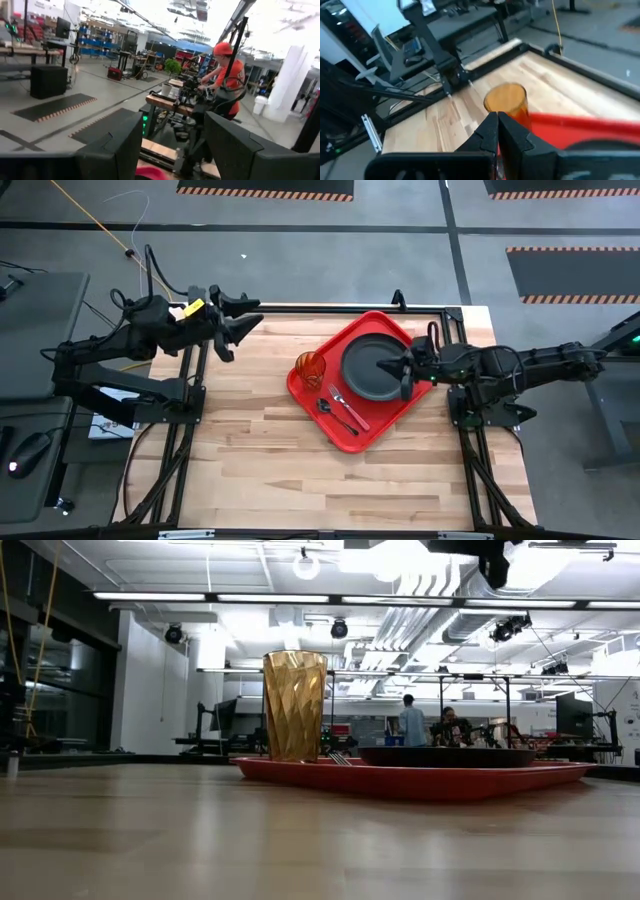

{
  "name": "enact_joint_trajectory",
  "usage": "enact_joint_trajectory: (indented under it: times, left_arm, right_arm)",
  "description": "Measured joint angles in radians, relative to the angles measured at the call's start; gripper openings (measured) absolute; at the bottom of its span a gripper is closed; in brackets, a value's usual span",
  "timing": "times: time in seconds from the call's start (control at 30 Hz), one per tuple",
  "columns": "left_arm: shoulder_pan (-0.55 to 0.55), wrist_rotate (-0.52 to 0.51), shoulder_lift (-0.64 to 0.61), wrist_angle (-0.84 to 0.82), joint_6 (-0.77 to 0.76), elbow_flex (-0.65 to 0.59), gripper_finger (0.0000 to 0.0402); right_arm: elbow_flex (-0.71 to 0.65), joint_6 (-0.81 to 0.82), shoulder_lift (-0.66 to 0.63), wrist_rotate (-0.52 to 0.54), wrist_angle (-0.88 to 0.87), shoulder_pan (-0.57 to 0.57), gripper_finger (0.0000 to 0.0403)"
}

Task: Pick and place plate/cup/fork/spoon on tray
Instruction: Return to Home Position

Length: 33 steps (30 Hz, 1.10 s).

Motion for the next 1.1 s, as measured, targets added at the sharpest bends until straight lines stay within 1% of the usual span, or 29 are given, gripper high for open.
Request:
enact_joint_trajectory:
  times: [0.1, 0.23, 0.43, 0.53, 0.8, 0.97, 1.1]
  left_arm:
    - [0.0, 0.001, 0.0, -0.017, 0.069, 0.0, 0.02]
    - [0.0, 0.022, -0.003, -0.032, 0.105, 0.0, 0.02]
    - [-0.001, 0.025, -0.003, -0.083, 0.112, 0.001, 0.02]
    - [0.0, 0.068, -0.011, -0.127, 0.111, 0.0, 0.02]
    - [-0.001, 0.155, -0.047, -0.156, 0.007, 0.0, 0.02]
    - [-0.027, 0.152, -0.069, -0.165, -0.03, 0.001, 0.02]
    - [-0.076, 0.124, -0.07, -0.164, -0.046, 0.001, 0.02]
  right_arm:
    - [0.0, -0.079, 0.0, 0.0, 0.028, 0.0, 0.0002]
    - [0.0, -0.09, -0.001, -0.004, 0.046, 0.0, 0.0002]
    - [0.0, -0.017, -0.001, -0.005, 0.062, 0.0, 0.0002]
    - [0.0, 0.017, -0.001, -0.008, 0.067, 0.0, 0.0002]
    - [0.0, 0.016, -0.001, -0.011, 0.103, 0.0, 0.0002]
    - [0.0, 0.011, -0.001, -0.03, 0.111, 0.0, 0.0002]
    - [0.0, 0.01, -0.001, -0.057, 0.111, 0.0, 0.0002]
